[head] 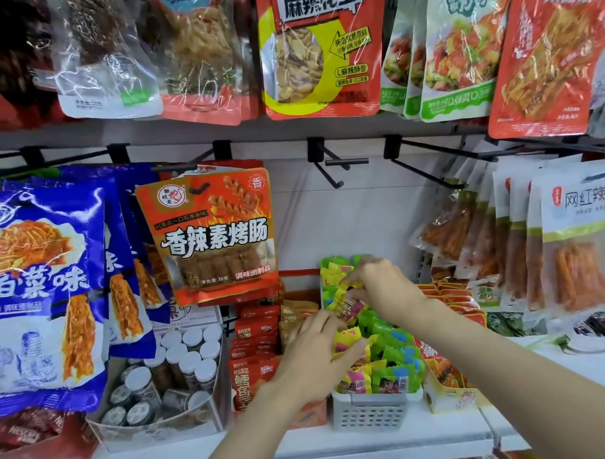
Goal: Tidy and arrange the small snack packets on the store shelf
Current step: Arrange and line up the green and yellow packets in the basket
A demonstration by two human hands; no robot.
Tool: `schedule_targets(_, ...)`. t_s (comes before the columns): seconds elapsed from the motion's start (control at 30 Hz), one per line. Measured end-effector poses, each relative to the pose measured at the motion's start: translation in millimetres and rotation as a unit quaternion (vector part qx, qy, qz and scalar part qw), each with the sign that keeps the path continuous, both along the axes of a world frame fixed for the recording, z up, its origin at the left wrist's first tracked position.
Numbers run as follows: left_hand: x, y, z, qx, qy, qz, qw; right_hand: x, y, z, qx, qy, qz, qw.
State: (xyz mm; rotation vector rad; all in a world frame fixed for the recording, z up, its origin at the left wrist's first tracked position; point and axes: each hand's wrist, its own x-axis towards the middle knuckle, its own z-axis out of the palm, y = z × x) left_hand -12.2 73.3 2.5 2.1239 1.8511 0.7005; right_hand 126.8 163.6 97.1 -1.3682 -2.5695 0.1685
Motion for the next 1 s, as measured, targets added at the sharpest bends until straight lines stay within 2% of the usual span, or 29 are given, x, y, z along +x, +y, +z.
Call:
schedule_targets(0.1, 0, -1, -4, 0.014, -0.018, -0.008, 1.000, 10, 1, 2, -0.055, 0.059, 0.007, 0.997)
schedule_targets(0.2, 2, 0, -5, 0.026, -0.020, -0.013, 0.999, 11, 1, -3, -0.021, 0.112, -0.018, 0.993)
schedule_targets(0.27, 2, 0, -6, 0.033, -0.021, -0.017, 0.999, -1, 0, -11, 0.016, 0.061, -0.029, 0.998)
schedule_targets(0.43, 1, -2, -7, 0.047, -0.027, -0.011, 0.998, -26, -4, -28, -0.019, -0.063, -0.040, 0.997)
schedule_targets(0.63, 0, -3, -6, 0.041, -0.042, -0.006, 0.998, -13, 3, -32, 0.044, -0.076, -0.090, 0.992)
schedule_targets(0.73, 2, -3, -3, 0.009, -0.065, 0.002, 0.998, -15, -1, -40, 0.020, -0.063, -0.088, 0.994)
schedule_targets(0.8, 1, -1, -1, 0.000, -0.041, 0.008, 0.999, -15, 2, -41, 0.001, -0.056, -0.083, 0.995)
schedule_targets(0.93, -2, 5, 3, -0.026, -0.009, 0.004, 1.000, -1, 14, -28, -0.116, -0.006, -0.040, 0.992)
schedule_targets(1.0, -2, 8, 4, -0.017, 0.016, -0.006, 1.000, 4, 17, -24, -0.119, 0.040, -0.025, 0.992)
